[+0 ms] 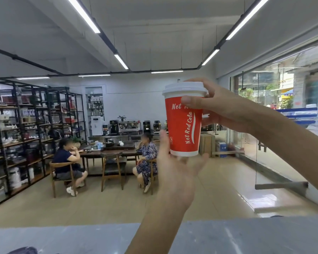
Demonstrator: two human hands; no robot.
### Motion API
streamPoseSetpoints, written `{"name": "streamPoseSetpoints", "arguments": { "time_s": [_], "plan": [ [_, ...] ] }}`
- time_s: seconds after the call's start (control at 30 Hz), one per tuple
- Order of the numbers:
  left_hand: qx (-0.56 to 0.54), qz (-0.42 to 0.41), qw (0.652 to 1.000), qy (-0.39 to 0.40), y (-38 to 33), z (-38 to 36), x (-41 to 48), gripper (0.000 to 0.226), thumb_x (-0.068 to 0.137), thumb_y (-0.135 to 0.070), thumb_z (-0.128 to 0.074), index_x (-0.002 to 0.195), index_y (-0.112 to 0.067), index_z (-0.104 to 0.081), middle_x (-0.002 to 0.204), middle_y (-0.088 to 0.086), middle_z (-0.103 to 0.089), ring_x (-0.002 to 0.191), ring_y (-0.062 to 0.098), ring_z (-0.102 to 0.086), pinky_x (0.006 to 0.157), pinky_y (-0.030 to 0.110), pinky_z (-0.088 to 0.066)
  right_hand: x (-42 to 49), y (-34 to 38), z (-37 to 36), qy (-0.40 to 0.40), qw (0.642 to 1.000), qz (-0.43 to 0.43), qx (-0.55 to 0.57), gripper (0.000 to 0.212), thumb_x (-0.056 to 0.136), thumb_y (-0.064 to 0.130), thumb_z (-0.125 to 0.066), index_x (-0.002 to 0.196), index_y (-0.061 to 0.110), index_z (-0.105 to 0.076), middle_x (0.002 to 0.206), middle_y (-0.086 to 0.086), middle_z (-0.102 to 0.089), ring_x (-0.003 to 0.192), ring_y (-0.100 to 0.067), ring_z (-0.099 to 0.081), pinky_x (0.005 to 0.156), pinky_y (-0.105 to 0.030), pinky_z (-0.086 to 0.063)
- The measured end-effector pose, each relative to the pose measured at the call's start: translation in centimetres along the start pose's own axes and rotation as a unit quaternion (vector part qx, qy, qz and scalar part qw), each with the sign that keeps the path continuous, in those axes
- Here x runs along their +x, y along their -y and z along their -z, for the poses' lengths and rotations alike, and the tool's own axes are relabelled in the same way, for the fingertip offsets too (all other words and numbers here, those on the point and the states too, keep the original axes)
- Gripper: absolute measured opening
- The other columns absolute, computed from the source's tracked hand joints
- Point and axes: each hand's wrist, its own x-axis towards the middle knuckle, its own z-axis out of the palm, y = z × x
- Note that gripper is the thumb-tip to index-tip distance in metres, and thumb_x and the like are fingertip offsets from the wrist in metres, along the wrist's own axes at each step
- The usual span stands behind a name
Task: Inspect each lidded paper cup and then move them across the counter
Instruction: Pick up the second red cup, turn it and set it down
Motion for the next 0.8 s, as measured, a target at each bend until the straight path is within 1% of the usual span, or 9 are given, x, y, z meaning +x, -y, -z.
{"name": "streamPoseSetpoints", "arguments": {
  "time_s": [0.07, 0.1, 0.23, 0.4, 0.5, 0.6, 0.67, 0.73, 0.8],
  "plan": [
    [-0.137, 0.134, 0.980, 0.057, -0.7, 0.2, -0.6, 0.068, 0.085, -0.051, -0.071, 0.130, -0.002, -0.057, 0.123, 0.027, -0.061, 0.109, 0.043, -0.066, 0.083, 0.062, -0.058, 0.0, -0.1, 0.3, 0.011, 1.000, 0.004, 0.009, 0.082, 0.068, 0.044, -0.083, 0.140, 0.030, -0.045, 0.121, -0.007, -0.070, 0.104, -0.023, -0.074, 0.083, -0.046, -0.062],
    [-0.172, 0.154, 0.970, 0.077, -0.9, 0.4, -0.8, 0.067, 0.087, -0.048, -0.070, 0.130, 0.002, -0.057, 0.121, 0.029, -0.062, 0.105, 0.044, -0.067, 0.080, 0.059, -0.060, 0.1, -0.2, 0.4, 0.016, 1.000, 0.004, 0.009, 0.080, 0.070, 0.043, -0.082, 0.140, 0.030, -0.046, 0.121, -0.006, -0.070, 0.105, -0.023, -0.074, 0.082, -0.045, -0.062],
    [-0.193, 0.136, 0.968, 0.087, -1.2, 0.7, -0.8, 0.058, 0.094, -0.043, -0.064, 0.129, 0.003, -0.060, 0.126, 0.030, -0.063, 0.109, 0.039, -0.061, 0.069, 0.044, -0.063, 0.1, -0.2, 0.5, 0.025, 1.000, -0.001, 0.009, 0.070, 0.074, 0.037, -0.075, 0.138, 0.034, -0.047, 0.122, -0.006, -0.068, 0.106, -0.021, -0.073, 0.078, -0.039, -0.062],
    [-0.178, 0.138, 0.971, 0.076, -1.5, 0.3, -0.8, 0.053, 0.097, -0.039, -0.059, 0.127, 0.006, -0.060, 0.127, 0.029, -0.062, 0.109, 0.037, -0.057, 0.067, 0.042, -0.063, -0.2, 0.1, 0.5, 0.035, 0.999, -0.011, 0.032, 0.073, 0.073, 0.038, -0.080, 0.138, 0.035, -0.048, 0.118, -0.002, -0.071, 0.108, -0.023, -0.072, 0.075, -0.037, -0.062],
    [-0.171, 0.113, 0.974, 0.093, -1.5, 0.1, -0.9, 0.052, 0.096, -0.036, -0.060, 0.129, 0.004, -0.059, 0.133, 0.028, -0.059, 0.107, 0.038, -0.060, 0.071, 0.046, -0.062, -0.3, 0.1, 0.6, 0.066, 0.995, -0.018, 0.075, 0.103, 0.054, 0.046, -0.094, 0.143, 0.041, -0.043, 0.128, -0.005, -0.066, 0.113, -0.027, -0.070, 0.080, -0.042, -0.061],
    [-0.155, 0.055, 0.982, 0.095, -1.0, -0.1, -0.8, 0.043, 0.096, -0.030, -0.062, 0.125, 0.002, -0.061, 0.121, 0.029, -0.067, 0.100, 0.041, -0.069, 0.080, 0.053, -0.060, -0.5, 0.2, 0.3, 0.045, 0.995, -0.023, 0.091, 0.105, 0.067, 0.040, -0.088, 0.151, 0.048, -0.025, 0.138, -0.003, -0.058, 0.117, -0.027, -0.068, 0.087, -0.052, -0.059],
    [-0.106, -0.015, 0.991, 0.076, -0.4, -0.3, -0.8, 0.039, 0.094, -0.027, -0.063, 0.124, -0.002, -0.061, 0.116, 0.025, -0.071, 0.106, 0.039, -0.069, 0.092, 0.054, -0.056, -0.7, 0.3, -0.2, -0.005, 0.998, -0.024, 0.066, 0.109, 0.069, 0.044, -0.087, 0.152, 0.051, -0.017, 0.136, 0.000, -0.056, 0.117, -0.026, -0.066, 0.085, -0.053, -0.060],
    [-0.033, -0.093, 0.994, 0.040, 0.4, -0.6, -0.7, 0.055, 0.083, -0.025, -0.069, 0.132, -0.004, -0.052, 0.127, 0.022, -0.067, 0.118, 0.037, -0.064, 0.102, 0.050, -0.052, -1.0, 0.3, -0.9, -0.060, 0.997, -0.023, 0.053, 0.116, 0.057, 0.051, -0.086, 0.152, 0.051, -0.019, 0.131, 0.001, -0.054, 0.114, -0.026, -0.065, 0.080, -0.051, -0.062],
    [-0.001, -0.139, 0.990, 0.012, 0.9, -0.7, -0.7, 0.069, 0.075, -0.025, -0.072, 0.136, -0.006, -0.044, 0.136, 0.022, -0.060, 0.122, 0.036, -0.062, 0.103, 0.047, -0.051, -1.3, 0.2, -1.3, -0.088, 0.995, -0.011, 0.047, 0.113, 0.052, 0.053, -0.084, 0.150, 0.046, -0.026, 0.126, 0.003, -0.054, 0.111, -0.024, -0.065, 0.076, -0.048, -0.063]
  ]
}}
